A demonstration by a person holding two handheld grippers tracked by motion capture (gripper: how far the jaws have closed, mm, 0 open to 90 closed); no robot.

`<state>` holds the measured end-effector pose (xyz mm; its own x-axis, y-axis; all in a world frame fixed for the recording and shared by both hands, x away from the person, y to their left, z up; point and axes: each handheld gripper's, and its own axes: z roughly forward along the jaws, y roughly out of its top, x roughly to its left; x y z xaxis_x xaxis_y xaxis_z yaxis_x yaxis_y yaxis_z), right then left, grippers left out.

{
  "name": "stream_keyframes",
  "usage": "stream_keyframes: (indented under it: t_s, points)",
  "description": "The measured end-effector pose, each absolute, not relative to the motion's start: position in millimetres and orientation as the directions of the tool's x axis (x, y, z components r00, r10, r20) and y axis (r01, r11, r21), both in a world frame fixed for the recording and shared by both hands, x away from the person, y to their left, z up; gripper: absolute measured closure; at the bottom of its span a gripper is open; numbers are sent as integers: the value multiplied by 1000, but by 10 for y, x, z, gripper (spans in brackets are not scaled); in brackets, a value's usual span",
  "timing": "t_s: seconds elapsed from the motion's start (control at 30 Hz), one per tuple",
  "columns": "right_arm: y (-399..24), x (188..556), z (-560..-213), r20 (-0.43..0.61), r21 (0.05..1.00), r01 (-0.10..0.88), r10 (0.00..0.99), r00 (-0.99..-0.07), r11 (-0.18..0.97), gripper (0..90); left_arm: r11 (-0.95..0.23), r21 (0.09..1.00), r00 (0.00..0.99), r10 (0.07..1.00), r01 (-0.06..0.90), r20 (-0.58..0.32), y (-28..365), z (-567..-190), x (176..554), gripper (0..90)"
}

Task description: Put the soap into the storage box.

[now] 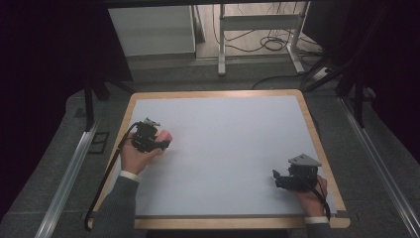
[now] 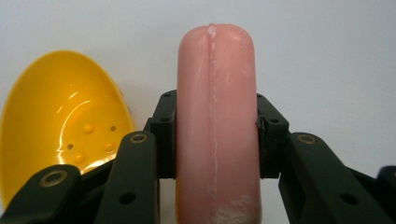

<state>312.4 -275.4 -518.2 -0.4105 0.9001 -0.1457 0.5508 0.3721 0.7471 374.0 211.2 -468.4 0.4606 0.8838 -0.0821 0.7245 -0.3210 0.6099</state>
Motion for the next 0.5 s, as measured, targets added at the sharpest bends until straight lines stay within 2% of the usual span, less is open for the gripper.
stream_keyframes:
  t_s: [0.5]
  points:
    - [-2749,3125,-5188,-151,743,552,898,-413,378,62,-282,626,422,902,727,-84,2284,-4619,3747,599]
